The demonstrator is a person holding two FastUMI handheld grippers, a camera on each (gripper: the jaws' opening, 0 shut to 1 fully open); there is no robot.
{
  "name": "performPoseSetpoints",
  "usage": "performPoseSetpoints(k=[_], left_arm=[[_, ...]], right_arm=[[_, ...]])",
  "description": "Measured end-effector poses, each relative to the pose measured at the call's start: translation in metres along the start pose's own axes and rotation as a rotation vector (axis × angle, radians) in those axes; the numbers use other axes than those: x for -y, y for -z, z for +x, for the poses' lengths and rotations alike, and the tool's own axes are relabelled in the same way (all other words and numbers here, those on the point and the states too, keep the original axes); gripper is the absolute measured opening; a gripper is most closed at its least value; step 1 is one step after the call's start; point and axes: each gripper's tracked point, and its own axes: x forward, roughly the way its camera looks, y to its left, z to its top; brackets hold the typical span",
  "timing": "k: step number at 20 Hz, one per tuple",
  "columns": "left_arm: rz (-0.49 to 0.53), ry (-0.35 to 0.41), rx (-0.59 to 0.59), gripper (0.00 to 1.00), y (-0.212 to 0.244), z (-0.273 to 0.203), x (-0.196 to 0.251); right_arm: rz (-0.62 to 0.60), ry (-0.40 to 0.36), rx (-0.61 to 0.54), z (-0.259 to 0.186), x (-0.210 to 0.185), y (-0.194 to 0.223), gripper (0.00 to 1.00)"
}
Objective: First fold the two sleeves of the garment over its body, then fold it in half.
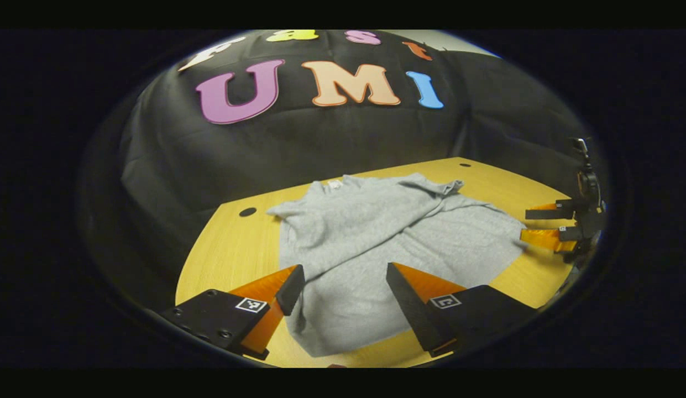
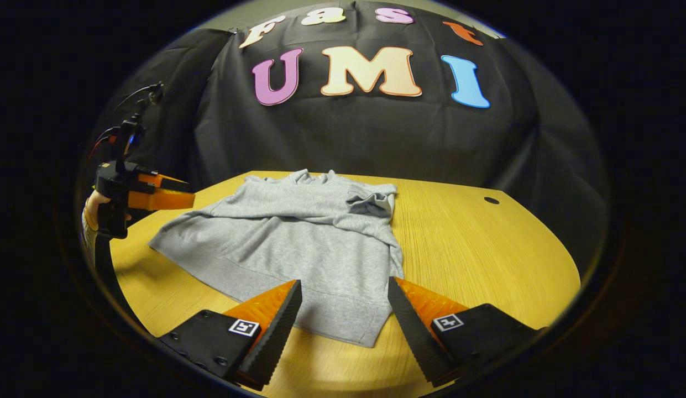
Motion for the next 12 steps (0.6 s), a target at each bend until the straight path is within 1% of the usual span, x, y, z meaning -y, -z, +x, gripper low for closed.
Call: performPoseSetpoints(k=[6, 7, 8, 10, 11, 12], left_arm=[[-0.054, -0.006, -0.096, 0.91, 0.067, -0.031, -0.002], [-0.057, -0.01, -0.108, 0.91, 0.073, -0.034, -0.003], [-0.06, -0.013, -0.116, 0.91, 0.077, -0.038, -0.004], [-0.064, -0.017, -0.124, 0.91, 0.082, -0.041, -0.006], [-0.066, -0.019, -0.133, 0.91, 0.085, -0.042, -0.007], [-0.069, -0.022, -0.141, 0.91, 0.088, -0.042, -0.007]], right_arm=[[0.015, 0.016, -0.035, 0.0, -0.003, 0.007, 0.98], [0.019, 0.015, -0.045, -0.003, -0.006, 0.012, 0.93], [0.023, 0.013, -0.054, -0.003, -0.008, 0.013, 0.98], [0.026, 0.008, -0.085, -0.002, -0.009, 0.018, 0.98], [0.026, 0.01, -0.095, -0.001, -0.009, 0.021, 0.93], [0.028, 0.013, -0.107, -0.001, -0.008, 0.022, 0.98]])
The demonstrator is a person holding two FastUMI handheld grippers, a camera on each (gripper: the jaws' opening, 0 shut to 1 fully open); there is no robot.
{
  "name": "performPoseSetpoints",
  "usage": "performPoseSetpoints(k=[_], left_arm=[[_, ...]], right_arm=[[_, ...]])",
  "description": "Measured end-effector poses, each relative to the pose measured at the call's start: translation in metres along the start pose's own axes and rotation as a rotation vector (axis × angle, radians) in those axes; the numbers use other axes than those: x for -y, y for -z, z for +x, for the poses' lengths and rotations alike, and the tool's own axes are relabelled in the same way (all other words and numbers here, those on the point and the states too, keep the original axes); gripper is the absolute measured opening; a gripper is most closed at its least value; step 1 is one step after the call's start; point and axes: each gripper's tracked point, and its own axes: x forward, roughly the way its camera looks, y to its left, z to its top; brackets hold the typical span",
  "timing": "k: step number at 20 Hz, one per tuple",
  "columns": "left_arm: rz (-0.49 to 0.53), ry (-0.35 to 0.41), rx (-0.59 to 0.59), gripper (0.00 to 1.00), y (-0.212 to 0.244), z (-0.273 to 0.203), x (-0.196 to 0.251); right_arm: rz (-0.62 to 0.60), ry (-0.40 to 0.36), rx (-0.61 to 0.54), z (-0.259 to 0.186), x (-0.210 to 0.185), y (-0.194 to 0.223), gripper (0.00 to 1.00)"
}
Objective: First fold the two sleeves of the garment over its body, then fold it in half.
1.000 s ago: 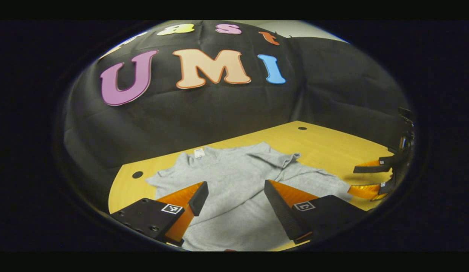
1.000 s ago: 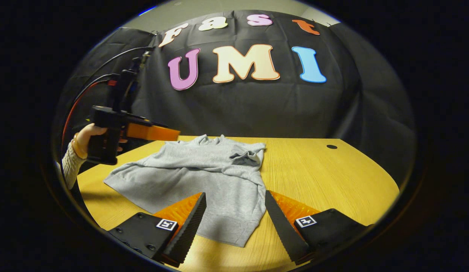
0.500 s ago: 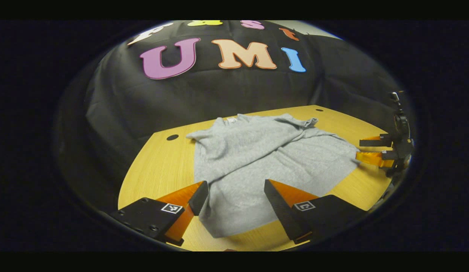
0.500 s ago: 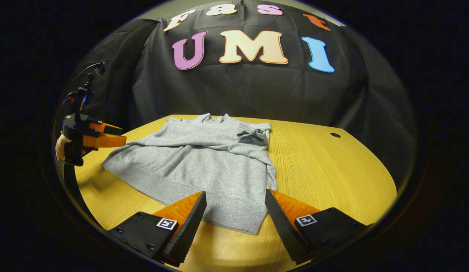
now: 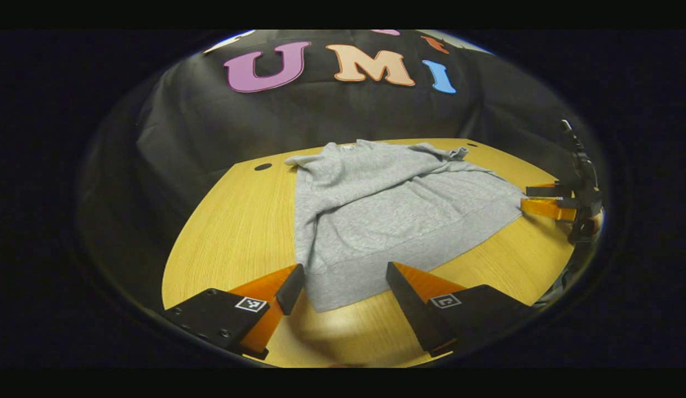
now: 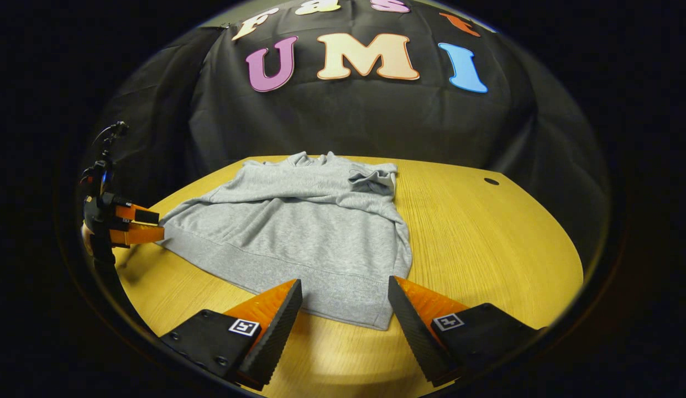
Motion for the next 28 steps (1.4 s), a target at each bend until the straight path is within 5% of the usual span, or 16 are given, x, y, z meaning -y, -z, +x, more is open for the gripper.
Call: performPoseSetpoints(k=[16, 19, 22, 25, 28], left_arm=[[-0.094, -0.02, -0.031, 0.89, 0.01, 0.004, 0.006], [-0.085, -0.004, -0.029, 0.76, 0.007, 0.005, 0.015], [-0.079, 0.013, -0.021, 0.39, 0.005, 0.007, 0.023], [-0.06, 0.016, -0.012, 0.2, 0.001, 0.01, 0.027], [-0.058, 0.016, 0.004, 0.06, 0.001, 0.009, 0.029]], right_arm=[[0.001, -0.035, -0.106, 0.003, -0.006, 0.009, 0.97], [-0.002, -0.057, -0.106, 0.003, -0.015, 0.008, 0.78], [0.002, -0.092, -0.11, 0.003, -0.025, 0.008, 0.63], [0.034, -0.123, -0.124, 0.002, -0.032, 0.009, 0.26], [0.043, -0.122, -0.128, 0.001, -0.033, 0.009, 0.08]])
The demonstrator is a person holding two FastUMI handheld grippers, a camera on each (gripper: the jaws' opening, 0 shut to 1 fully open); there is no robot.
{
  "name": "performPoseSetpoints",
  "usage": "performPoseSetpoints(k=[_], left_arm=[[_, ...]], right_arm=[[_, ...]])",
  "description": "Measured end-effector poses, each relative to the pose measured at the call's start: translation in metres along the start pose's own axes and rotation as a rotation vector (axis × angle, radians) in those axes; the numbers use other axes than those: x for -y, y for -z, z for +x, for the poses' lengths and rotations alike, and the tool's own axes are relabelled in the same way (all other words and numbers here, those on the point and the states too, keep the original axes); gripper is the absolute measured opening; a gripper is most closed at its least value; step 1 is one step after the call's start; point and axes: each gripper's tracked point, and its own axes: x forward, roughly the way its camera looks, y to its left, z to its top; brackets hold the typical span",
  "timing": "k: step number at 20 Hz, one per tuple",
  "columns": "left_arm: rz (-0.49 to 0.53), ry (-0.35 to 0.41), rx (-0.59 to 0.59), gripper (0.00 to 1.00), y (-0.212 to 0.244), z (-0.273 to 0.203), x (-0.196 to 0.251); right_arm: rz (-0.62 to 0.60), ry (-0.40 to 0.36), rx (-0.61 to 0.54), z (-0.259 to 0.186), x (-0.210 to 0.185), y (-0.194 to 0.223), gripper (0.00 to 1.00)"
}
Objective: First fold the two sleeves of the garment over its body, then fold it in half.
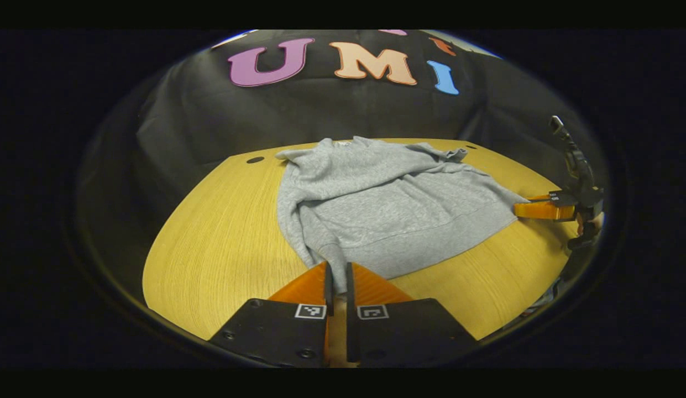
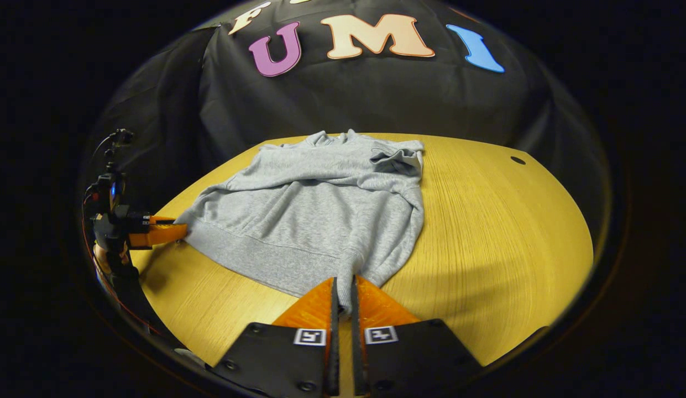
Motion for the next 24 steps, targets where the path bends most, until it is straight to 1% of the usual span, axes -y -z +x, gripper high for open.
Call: performPoseSetpoints(k=[1, 2, 3, 5, 6, 8, 12, 14, 18, 22, 24], left_arm=[[-0.005, 0.001, 0.005, 0.02, -0.001, -0.001, 0.001], [-0.004, 0.004, 0.009, 0.05, 0.0, -0.001, 0.001], [-0.001, 0.005, 0.016, 0.01, 0.0, -0.002, 0.001], [-0.005, 0.01, 0.022, 0.05, 0.0, -0.003, 0.001], [-0.012, 0.011, 0.026, 0.03, -0.001, -0.004, -0.001], [-0.032, 0.019, 0.027, 0.01, -0.003, -0.005, -0.004], [-0.069, 0.048, 0.033, 0.0, -0.01, -0.006, -0.003], [-0.086, 0.06, 0.062, 0.0, -0.024, -0.012, -0.003], [-0.1, 0.068, 0.183, 0.0, -0.071, -0.02, -0.005], [-0.126, 0.076, 0.264, 0.0, -0.114, -0.014, -0.004], [-0.154, 0.083, 0.298, 0.0, -0.135, -0.008, -0.006]], right_arm=[[0.002, 0.002, 0.0, 0.0, -0.001, -0.001, 0.1], [0.0, 0.001, -0.009, 0.0, -0.002, 0.0, 0.05], [-0.009, 0.003, -0.006, -0.001, -0.002, 0.001, 0.05], [-0.03, 0.011, 0.004, -0.006, -0.004, 0.002, 0.05], [-0.034, 0.012, 0.003, -0.009, -0.006, 0.005, 0.02], [-0.033, 0.015, 0.003, -0.017, -0.009, 0.012, 0.02], [-0.014, 0.016, 0.016, -0.026, -0.01, 0.004, 0.02], [-0.017, 0.014, 0.043, -0.029, -0.013, -0.008, 0.03], [-0.025, 0.002, 0.116, -0.029, -0.02, -0.04, 0.02], [-0.025, 0.01, 0.236, -0.027, -0.016, -0.095, 0.02], [-0.028, 0.019, 0.269, -0.023, -0.012, -0.117, 0.02]])
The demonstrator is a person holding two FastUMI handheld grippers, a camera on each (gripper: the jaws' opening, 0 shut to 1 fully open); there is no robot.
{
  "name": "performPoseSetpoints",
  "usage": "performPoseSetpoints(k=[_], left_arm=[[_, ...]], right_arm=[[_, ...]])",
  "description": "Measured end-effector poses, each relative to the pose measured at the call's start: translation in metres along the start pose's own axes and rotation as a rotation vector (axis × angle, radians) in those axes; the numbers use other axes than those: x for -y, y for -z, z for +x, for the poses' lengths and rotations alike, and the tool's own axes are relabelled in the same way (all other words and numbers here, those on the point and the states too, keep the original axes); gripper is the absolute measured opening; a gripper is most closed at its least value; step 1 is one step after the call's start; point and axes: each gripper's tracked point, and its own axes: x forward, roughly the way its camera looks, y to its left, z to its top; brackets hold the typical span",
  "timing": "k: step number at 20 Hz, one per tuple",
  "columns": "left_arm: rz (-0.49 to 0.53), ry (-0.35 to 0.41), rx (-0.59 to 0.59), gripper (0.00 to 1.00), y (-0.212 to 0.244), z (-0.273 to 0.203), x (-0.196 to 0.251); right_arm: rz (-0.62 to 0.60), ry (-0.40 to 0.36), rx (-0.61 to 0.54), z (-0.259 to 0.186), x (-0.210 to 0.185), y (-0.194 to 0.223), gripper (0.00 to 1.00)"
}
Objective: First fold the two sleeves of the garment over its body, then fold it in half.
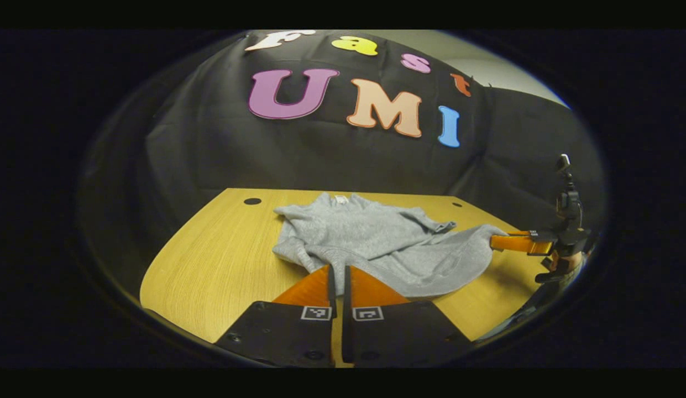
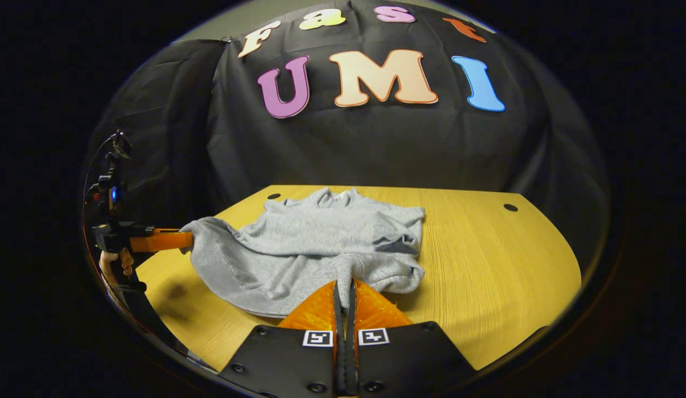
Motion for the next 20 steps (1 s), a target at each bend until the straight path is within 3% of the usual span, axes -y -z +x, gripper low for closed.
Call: performPoseSetpoints(k=[12, 16, 20], left_arm=[[-0.144, -0.049, 0.077, 0.01, -0.074, 0.083, -0.02], [-0.203, -0.091, 0.073, 0.01, -0.083, 0.121, -0.035], [-0.227, -0.163, 0.04, 0.0, -0.064, 0.165, -0.056]], right_arm=[[0.063, 0.079, 0.052, 0.083, 0.043, -0.075, 0.02], [0.12, 0.09, -0.002, 0.121, 0.055, -0.073, 0.02], [0.169, 0.114, -0.062, 0.159, 0.068, -0.053, 0.03]])
